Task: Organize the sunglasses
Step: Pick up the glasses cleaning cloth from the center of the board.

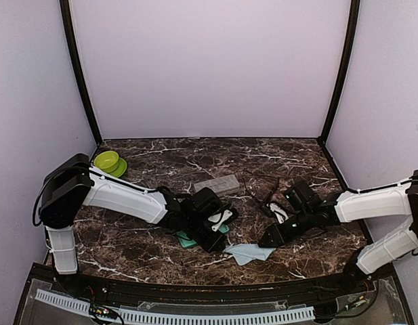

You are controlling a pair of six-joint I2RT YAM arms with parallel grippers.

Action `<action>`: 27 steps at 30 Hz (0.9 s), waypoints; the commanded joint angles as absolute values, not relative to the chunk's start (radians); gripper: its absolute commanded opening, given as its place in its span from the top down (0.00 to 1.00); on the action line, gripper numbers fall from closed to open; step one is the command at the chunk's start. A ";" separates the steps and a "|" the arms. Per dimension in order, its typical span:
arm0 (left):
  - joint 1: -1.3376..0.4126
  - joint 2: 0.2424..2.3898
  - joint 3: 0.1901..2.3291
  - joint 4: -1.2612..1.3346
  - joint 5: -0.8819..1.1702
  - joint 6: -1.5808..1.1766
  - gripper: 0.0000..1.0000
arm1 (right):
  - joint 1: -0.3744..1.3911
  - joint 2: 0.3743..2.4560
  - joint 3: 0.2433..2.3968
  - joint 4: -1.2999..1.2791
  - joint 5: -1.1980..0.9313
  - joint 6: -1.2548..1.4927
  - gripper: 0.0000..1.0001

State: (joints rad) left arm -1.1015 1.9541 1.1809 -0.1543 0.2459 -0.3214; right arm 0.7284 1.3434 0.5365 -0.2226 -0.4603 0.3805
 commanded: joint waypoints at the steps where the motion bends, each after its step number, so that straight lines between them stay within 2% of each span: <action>1: -1.098 1.907 1.167 -0.142 0.239 -0.308 1.00 | 0.745 1.368 0.541 -0.192 -0.458 0.382 0.69; 27: -1.099 1.914 1.164 -0.143 0.253 -0.300 1.00 | 0.758 1.439 0.596 -0.213 -0.426 0.357 0.76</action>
State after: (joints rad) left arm -1.1015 1.9537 1.1778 -0.1482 0.2466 -0.3153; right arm 0.7422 1.4284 0.5732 -0.2180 -0.4217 0.3740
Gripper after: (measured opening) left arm 0.014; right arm 0.251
